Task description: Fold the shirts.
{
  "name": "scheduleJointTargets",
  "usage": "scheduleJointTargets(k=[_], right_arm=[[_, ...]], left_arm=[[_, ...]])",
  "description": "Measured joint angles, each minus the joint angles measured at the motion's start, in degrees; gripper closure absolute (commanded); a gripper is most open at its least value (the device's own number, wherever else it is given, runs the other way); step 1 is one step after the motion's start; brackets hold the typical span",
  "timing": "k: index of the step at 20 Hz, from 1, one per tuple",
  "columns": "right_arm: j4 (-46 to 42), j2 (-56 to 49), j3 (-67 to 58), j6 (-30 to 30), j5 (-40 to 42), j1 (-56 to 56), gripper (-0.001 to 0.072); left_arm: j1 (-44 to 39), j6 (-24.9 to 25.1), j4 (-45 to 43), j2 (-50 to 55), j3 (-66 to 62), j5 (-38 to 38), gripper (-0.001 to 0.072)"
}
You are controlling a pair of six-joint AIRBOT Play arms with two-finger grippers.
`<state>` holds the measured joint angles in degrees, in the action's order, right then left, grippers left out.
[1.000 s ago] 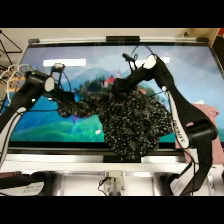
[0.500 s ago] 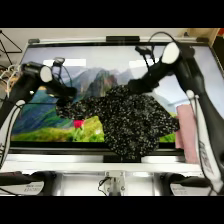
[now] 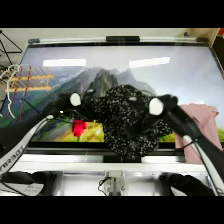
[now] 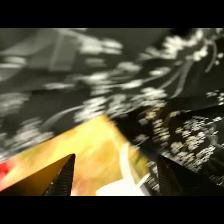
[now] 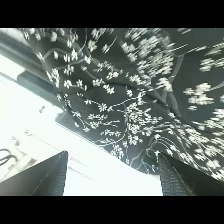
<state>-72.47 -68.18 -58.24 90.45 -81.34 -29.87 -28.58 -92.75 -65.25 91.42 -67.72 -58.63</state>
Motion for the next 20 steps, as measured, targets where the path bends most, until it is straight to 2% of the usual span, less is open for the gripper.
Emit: scheduleJointTargets(k=[2, 4, 5, 6, 11, 18, 19, 20], right_arm=[[0.1, -0.7, 1.6, 0.2, 1.5, -1.9, 0.0048], [0.1, -1.7, 2.4, 0.3, 2.4, -3.0, 0.0048], [0.0, -2.4, 2.7, 0.4, 2.9, -3.3, 0.0048], [0.1, -2.9, 2.8, 0.3, 3.1, -3.6, 0.0048], [-0.9, -6.3, 3.2, -0.7, 3.8, -4.1, 0.0048], [-1.7, -13.3, 3.3, -1.1, 2.9, -4.2, 0.0051], [-1.5, -14.4, 3.3, -1.1, 3.0, -4.2, 0.017], [-1.0, -15.5, 3.3, -1.1, 3.3, -4.2, 0.0397]], left_arm=[[-0.4, 0.8, 3.3, 1.6, 0.3, 2.1, 0.0108], [-0.8, 1.5, 5.6, 2.7, 0.7, 4.8, 0.046], [-0.9, 1.7, 6.4, 3.2, 0.9, 5.4, 0.0586], [-0.7, 2.1, 6.4, 3.4, 0.9, 5.7, 0.0654], [0.0, 5.3, 6.9, 2.6, 0.8, 4.6, 0.0655], [0.3, 7.4, 7.2, -1.6, 0.7, 3.7, 0.0655], [0.3, 7.6, 7.2, -1.9, 0.7, 3.6, 0.0655], [0.3, 7.7, 7.2, -2.1, 0.7, 3.6, 0.0655]])
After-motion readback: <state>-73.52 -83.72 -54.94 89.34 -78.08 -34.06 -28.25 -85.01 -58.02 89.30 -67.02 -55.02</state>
